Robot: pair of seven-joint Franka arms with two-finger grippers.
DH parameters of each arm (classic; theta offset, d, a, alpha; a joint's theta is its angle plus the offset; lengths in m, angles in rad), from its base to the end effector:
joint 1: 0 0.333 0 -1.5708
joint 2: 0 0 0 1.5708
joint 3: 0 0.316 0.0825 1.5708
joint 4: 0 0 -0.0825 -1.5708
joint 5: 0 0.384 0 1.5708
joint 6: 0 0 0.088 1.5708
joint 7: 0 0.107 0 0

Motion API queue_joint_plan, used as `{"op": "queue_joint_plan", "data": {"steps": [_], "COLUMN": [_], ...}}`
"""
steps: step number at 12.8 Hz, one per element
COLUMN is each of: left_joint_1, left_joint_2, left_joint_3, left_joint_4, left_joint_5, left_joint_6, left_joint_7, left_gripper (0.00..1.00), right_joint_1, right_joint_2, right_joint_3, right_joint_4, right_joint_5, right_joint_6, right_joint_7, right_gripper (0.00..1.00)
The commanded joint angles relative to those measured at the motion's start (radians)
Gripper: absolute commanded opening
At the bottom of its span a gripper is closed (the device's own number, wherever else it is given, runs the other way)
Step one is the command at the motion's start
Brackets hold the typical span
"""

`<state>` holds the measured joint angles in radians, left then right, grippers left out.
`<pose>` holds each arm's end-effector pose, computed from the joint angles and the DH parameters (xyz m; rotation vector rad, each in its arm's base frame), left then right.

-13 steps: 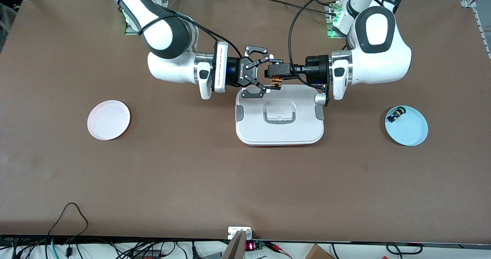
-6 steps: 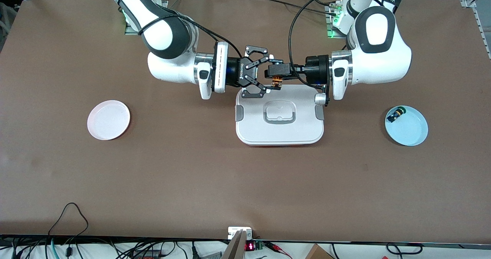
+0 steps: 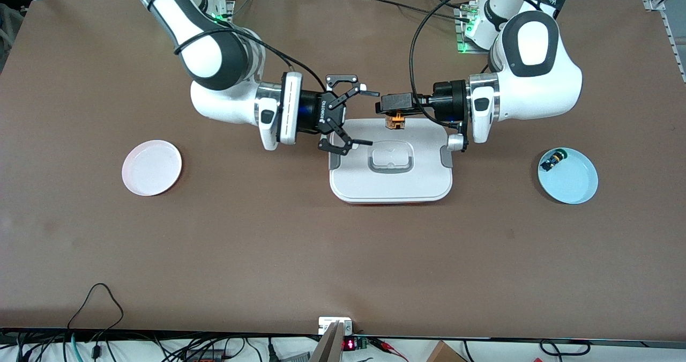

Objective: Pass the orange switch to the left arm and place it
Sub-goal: 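Carry the switch with the left gripper while the right gripper withdraws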

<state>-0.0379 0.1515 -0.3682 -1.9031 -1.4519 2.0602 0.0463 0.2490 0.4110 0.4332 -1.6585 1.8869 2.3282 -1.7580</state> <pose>0.5496 -0.2830 0.4711 1.8133 0.3181 -0.2556 0.5573 0.4212 0.4427 -1.4642 -0.7471 -0.9651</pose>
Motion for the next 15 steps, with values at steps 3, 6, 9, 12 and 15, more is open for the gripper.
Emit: {"op": "queue_joint_plan", "data": {"steps": [3,6,9,12,15], "left_joint_1": [0.036,0.064,0.101,0.185,0.3], "left_joint_2": [-0.006,-0.004,-0.001,0.051,0.112], "left_joint_3": [0.006,0.006,0.006,0.008,0.009], "left_joint_4": [0.042,0.059,0.065,0.061,0.065], "left_joint_5": [0.21,0.503,0.715,0.768,0.815], "left_joint_6": [-0.003,-0.003,-0.003,-0.008,-0.066], "left_joint_7": [0.01,0.014,0.062,0.2,0.372], "left_gripper": [0.05,0.05,0.05,0.05,0.05], "right_joint_1": [-0.126,-0.194,-0.257,-0.258,-0.26], "right_joint_2": [-0.069,-0.135,-0.207,-0.247,-0.326], "right_joint_3": [-0.011,-0.118,-0.203,-0.332,-0.412], "right_joint_4": [-0.055,-0.133,-0.22,-0.244,-0.325], "right_joint_5": [-0.095,-0.202,-0.244,-0.474,-0.756], "right_joint_6": [-0.103,-0.226,-0.243,-0.318,-0.32], "right_joint_7": [0.035,0.031,0.023,0.037,0.212], "right_gripper": [1.0,1.0,1.0,1.0,1.0]}}
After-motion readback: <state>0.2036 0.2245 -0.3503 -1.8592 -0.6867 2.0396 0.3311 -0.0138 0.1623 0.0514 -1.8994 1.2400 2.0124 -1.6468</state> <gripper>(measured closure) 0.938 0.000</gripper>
